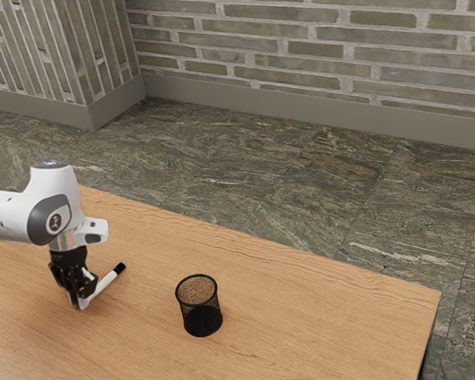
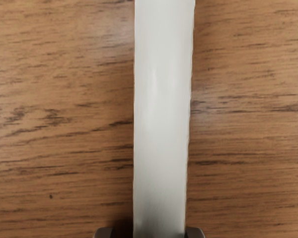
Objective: Put the marker into the pen holder.
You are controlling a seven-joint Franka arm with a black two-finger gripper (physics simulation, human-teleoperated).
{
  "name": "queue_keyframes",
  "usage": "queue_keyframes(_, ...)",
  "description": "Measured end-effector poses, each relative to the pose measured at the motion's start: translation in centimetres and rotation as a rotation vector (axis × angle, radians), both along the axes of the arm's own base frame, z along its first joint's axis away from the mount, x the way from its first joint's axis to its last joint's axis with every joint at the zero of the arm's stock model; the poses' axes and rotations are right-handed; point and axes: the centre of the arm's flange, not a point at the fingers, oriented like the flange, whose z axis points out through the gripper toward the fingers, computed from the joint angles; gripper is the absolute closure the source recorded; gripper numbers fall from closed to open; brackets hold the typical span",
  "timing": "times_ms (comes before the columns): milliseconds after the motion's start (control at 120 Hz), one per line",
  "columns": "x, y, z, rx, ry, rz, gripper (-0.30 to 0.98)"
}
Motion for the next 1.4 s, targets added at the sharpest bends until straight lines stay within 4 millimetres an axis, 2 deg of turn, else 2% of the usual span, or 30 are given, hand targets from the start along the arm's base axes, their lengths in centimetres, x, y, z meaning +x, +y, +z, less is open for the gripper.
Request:
queue_keyframes(100, 0.5, 0.1, -0.2, -0.002, 0.0, -0.001, 0.57)
queue_keyframes(250, 0.6, 0.5, -0.4, -0.003, 0.001, 0.003, 0.66)
queue_keyframes(375, 0.6, 0.6, -0.4, -0.001, 0.001, 0.003, 0.68)
queue_keyframes(433, 1.1, 0.5, 0.3, 0.004, -0.011, -0.002, 0.71)
queue_keyframes(550, 3.5, -0.4, 3.3, 0.017, -0.037, -0.031, 0.73)
queue_keyframes(650, 4.2, -3.1, 7.5, 0.027, -0.075, -0.083, 0.74)
queue_keyframes(708, 4.2, -5.2, 11.1, 0.035, -0.114, -0.121, 0.74)
queue_keyframes(800, 3.6, -11.6, 16.0, 0.042, -0.162, -0.244, 0.75)
queue_keyframes(908, 1.8, -17.6, 18.6, 0.06, -0.168, -0.346, 0.75)
queue_keyframes(967, 0.9, -19.6, 19.3, 0.067, -0.163, -0.374, 0.75)
queue_keyframes(1125, -0.3, -23.6, 19.0, 0.06, -0.13, -0.417, 0.75)
queue_keyframes(1300, -0.5, -25.2, 19.0, 0.054, -0.116, -0.416, 0.75)
queue_keyframes(1400, 0.5, -25.5, 18.3, 0.047, -0.095, -0.406, 0.75)
